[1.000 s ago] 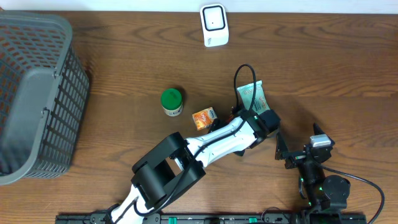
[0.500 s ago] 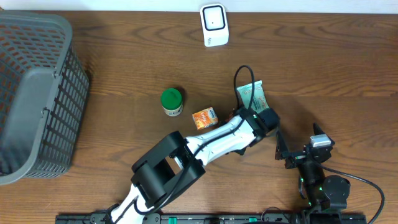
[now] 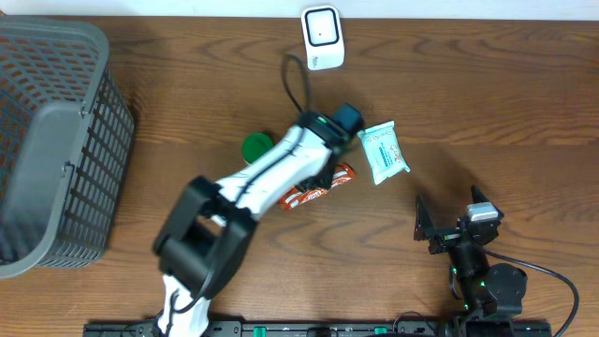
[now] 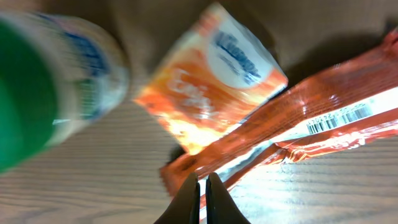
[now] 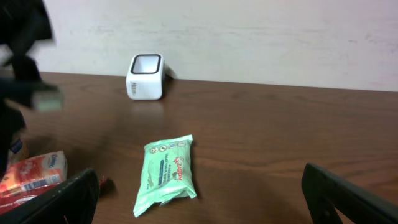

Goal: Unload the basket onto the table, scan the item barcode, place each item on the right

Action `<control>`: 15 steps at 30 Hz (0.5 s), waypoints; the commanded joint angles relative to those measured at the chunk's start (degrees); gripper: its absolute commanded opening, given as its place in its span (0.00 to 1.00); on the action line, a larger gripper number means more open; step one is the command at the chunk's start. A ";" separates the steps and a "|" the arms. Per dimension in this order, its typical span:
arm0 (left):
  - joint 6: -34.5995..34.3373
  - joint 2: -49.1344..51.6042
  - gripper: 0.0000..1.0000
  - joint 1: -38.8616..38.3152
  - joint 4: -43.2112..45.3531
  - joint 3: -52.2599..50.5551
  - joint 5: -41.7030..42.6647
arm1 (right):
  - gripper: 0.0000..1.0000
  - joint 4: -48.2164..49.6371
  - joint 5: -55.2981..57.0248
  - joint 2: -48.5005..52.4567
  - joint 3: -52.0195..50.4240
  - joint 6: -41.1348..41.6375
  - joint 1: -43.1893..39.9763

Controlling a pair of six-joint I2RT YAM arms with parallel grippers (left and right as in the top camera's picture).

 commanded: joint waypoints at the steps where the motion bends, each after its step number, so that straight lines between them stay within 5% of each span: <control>1: 1.79 -1.77 0.07 0.00 -0.39 0.09 3.80 | 0.99 -0.11 -0.52 -0.24 -0.04 0.59 0.20; 2: 1.77 -1.77 0.08 -0.07 -0.59 0.09 4.24 | 0.99 -0.11 -0.52 -0.24 -0.04 0.59 0.20; 9: 5.92 -1.77 0.64 -3.10 -4.44 -0.59 2.51 | 0.99 -0.11 -0.52 -0.24 -0.04 0.59 0.20; 15: 9.53 -1.77 0.71 -4.42 -2.67 -6.51 -2.93 | 0.99 -0.11 -0.52 -0.24 -0.04 0.59 0.20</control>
